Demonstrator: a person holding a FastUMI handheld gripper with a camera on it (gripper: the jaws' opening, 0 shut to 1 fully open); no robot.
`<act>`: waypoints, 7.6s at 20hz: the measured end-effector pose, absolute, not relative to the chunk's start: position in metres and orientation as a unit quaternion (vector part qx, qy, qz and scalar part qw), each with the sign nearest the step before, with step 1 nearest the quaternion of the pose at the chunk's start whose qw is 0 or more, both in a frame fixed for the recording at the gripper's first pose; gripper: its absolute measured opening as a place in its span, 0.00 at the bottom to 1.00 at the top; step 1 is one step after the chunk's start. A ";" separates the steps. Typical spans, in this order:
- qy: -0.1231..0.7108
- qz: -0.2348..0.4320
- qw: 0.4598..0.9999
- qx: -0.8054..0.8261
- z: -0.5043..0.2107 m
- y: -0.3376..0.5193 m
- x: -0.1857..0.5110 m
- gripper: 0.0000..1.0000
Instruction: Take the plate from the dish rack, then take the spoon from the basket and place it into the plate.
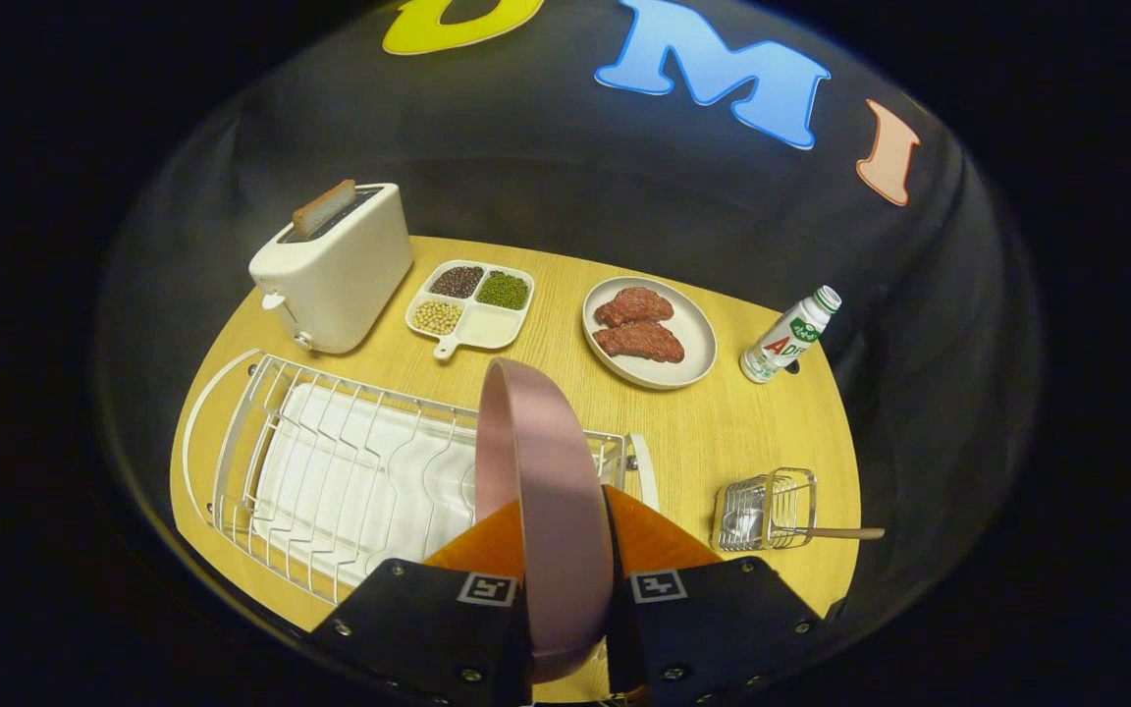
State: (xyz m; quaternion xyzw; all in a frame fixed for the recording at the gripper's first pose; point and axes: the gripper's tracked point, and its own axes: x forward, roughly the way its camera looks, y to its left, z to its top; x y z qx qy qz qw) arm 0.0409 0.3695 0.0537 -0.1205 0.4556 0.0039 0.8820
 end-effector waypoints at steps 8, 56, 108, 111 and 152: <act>0.459 0.020 0.887 -0.040 0.079 0.354 0.014 0.28; 0.530 0.097 0.769 0.344 -0.091 0.253 -0.196 0.52; 0.279 0.053 0.927 0.245 0.137 0.227 -0.087 0.07; 0.314 0.086 0.919 0.221 0.111 0.269 -0.111 0.07; 0.350 0.209 0.907 0.109 0.044 0.385 -0.189 0.17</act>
